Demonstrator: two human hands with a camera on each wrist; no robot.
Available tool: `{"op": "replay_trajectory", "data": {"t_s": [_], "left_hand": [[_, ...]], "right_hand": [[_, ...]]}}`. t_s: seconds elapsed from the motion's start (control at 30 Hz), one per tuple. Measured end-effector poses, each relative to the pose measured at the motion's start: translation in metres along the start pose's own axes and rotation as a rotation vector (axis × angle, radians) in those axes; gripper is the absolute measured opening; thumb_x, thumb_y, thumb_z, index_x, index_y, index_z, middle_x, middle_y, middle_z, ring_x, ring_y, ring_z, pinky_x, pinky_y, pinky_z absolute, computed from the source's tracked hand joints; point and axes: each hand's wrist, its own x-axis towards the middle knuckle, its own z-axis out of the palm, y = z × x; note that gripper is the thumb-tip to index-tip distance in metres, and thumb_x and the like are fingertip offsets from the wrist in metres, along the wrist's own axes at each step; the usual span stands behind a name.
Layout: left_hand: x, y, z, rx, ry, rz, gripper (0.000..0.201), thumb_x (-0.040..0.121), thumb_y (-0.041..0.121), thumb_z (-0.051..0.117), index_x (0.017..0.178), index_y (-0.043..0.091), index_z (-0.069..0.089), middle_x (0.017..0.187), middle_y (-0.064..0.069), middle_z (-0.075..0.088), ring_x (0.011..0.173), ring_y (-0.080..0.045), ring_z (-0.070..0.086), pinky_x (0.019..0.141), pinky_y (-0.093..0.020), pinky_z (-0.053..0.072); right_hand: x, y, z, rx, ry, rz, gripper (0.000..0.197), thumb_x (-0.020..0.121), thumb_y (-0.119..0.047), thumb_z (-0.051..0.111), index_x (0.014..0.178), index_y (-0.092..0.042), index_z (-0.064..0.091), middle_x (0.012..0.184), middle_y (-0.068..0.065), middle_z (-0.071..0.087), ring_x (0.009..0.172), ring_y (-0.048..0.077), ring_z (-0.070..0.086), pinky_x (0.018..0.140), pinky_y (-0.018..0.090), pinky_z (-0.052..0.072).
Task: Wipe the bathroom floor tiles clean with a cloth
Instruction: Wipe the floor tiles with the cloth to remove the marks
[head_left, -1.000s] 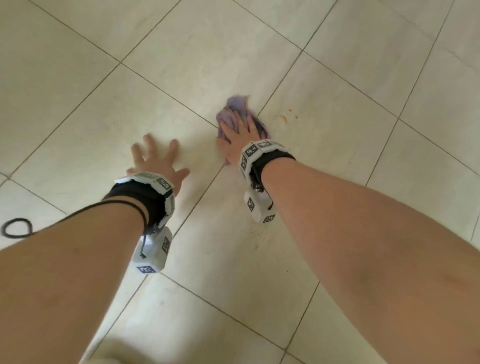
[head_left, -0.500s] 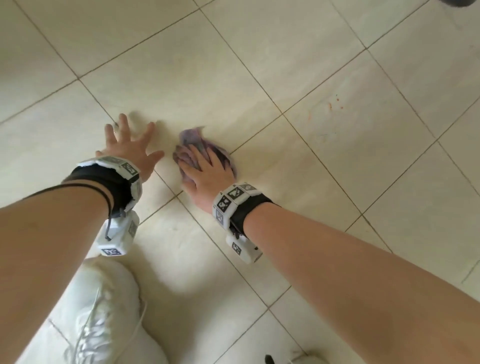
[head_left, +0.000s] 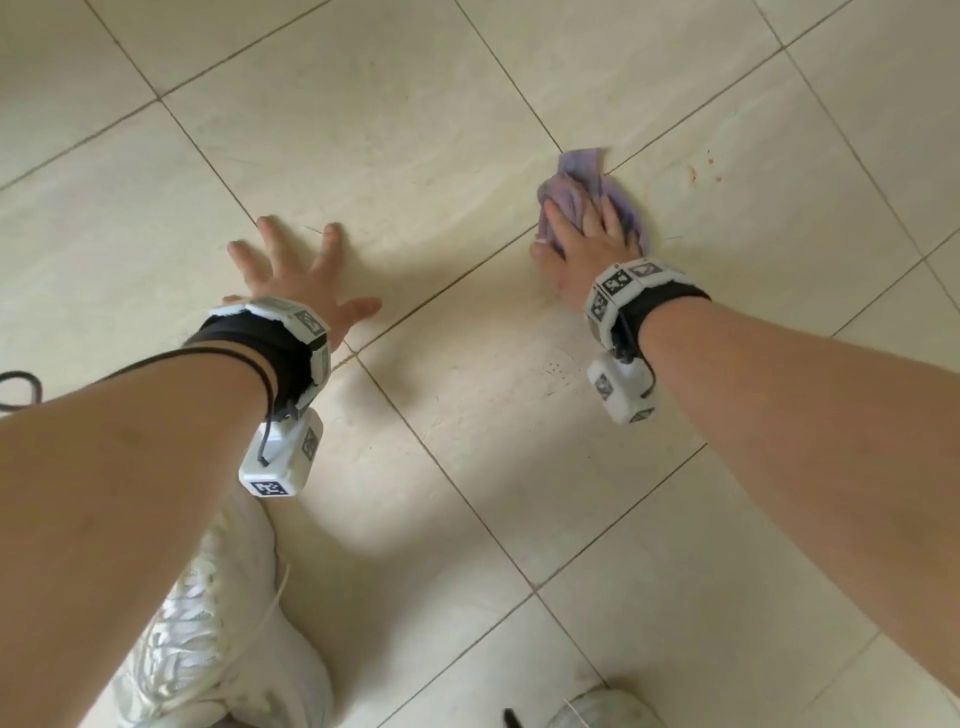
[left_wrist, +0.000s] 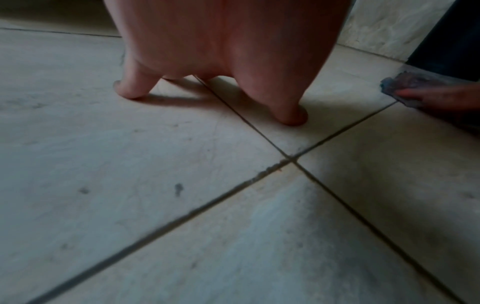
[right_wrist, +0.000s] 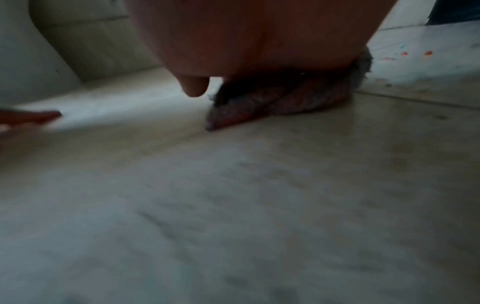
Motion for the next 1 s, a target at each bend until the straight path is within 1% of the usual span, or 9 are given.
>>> {"op": "replay_trajectory", "data": {"t_s": [0.07,0.2,0.27,0.37,0.53,0.67,0.77,0.87,1.0], "left_hand": [[-0.003,0.003,-0.003,0.002,-0.011,-0.005,0.083,0.083,0.07,0.052,0.146,0.047,0.003,0.154,-0.004,-0.013,0.14,-0.045,0.002,0.098,-0.07,0.037],[-0.008,0.004,-0.005,-0.002,-0.021,-0.017,0.086,0.084,0.07,0.051,0.149,0.047,0.0,0.157,-0.003,-0.017,0.143,-0.045,-0.004,0.104,-0.07,0.03],[-0.009,0.004,-0.004,-0.008,-0.036,-0.029,0.087,0.086,0.071,0.048,0.15,0.048,-0.005,0.159,-0.003,-0.024,0.144,-0.045,-0.014,0.106,-0.073,0.022],[-0.011,0.005,-0.005,-0.027,-0.034,-0.032,0.084,0.087,0.068,0.049,0.15,0.047,-0.003,0.159,-0.004,-0.024,0.145,-0.044,-0.014,0.106,-0.072,0.022],[-0.019,0.023,-0.003,-0.019,-0.014,-0.05,0.075,0.091,0.063,0.049,0.148,0.041,0.005,0.158,-0.01,-0.015,0.142,-0.048,0.0,0.1,-0.069,0.031],[-0.024,0.042,0.006,0.007,-0.021,-0.039,0.065,0.094,0.06,0.041,0.143,0.042,0.003,0.158,-0.01,-0.013,0.14,-0.053,-0.001,0.094,-0.075,0.029],[-0.023,0.04,0.007,0.017,-0.015,-0.024,0.063,0.094,0.061,0.041,0.142,0.045,0.004,0.158,-0.008,-0.012,0.138,-0.054,0.003,0.093,-0.075,0.031],[-0.021,0.036,0.007,-0.003,-0.029,-0.028,0.065,0.095,0.061,0.039,0.146,0.046,0.001,0.159,-0.006,-0.019,0.141,-0.055,-0.006,0.099,-0.075,0.025],[-0.021,0.039,0.007,-0.012,-0.037,-0.038,0.067,0.094,0.063,0.038,0.147,0.047,-0.002,0.159,-0.007,-0.023,0.141,-0.057,-0.01,0.101,-0.077,0.016]], "right_hand": [[-0.011,-0.026,0.006,0.019,0.01,-0.079,0.061,0.1,-0.056,0.015,0.155,-0.036,-0.005,0.161,-0.002,-0.02,0.147,0.027,-0.019,0.117,0.057,-0.004],[-0.069,-0.085,0.058,-0.122,0.003,-0.462,0.067,0.094,-0.059,0.018,0.155,-0.032,0.007,0.164,0.0,-0.006,0.149,0.028,-0.01,0.12,0.053,0.001],[-0.096,-0.082,0.087,-0.208,-0.093,-0.55,0.066,0.096,-0.06,0.026,0.155,-0.034,0.011,0.164,-0.004,-0.005,0.148,0.024,-0.013,0.118,0.051,-0.002],[-0.102,-0.038,0.096,-0.388,-0.074,-0.591,0.07,0.093,-0.065,0.014,0.155,-0.034,0.007,0.164,-0.002,-0.005,0.149,0.024,-0.012,0.115,0.047,-0.013],[-0.034,0.038,0.04,-0.29,0.011,-0.237,0.067,0.096,-0.062,0.013,0.155,-0.036,-0.004,0.162,-0.001,-0.018,0.148,0.025,-0.017,0.12,0.052,-0.005],[0.003,0.033,0.001,-0.083,-0.007,-0.006,0.064,0.098,-0.061,0.017,0.154,-0.039,-0.003,0.161,-0.003,-0.021,0.147,0.027,-0.02,0.118,0.056,-0.003],[-0.02,-0.008,0.02,-0.144,0.061,-0.244,0.067,0.097,-0.058,0.023,0.155,-0.029,0.007,0.163,0.006,-0.012,0.148,0.036,-0.011,0.118,0.059,0.003],[-0.079,-0.042,0.077,-0.219,0.083,-0.648,0.069,0.092,-0.059,0.03,0.151,-0.023,0.033,0.16,0.014,0.02,0.145,0.044,0.014,0.115,0.057,0.012],[-0.104,-0.01,0.104,-0.438,-0.104,-0.735,0.073,0.091,-0.067,0.017,0.152,-0.03,0.029,0.162,0.004,0.015,0.149,0.036,0.003,0.118,0.057,0.009]]}}
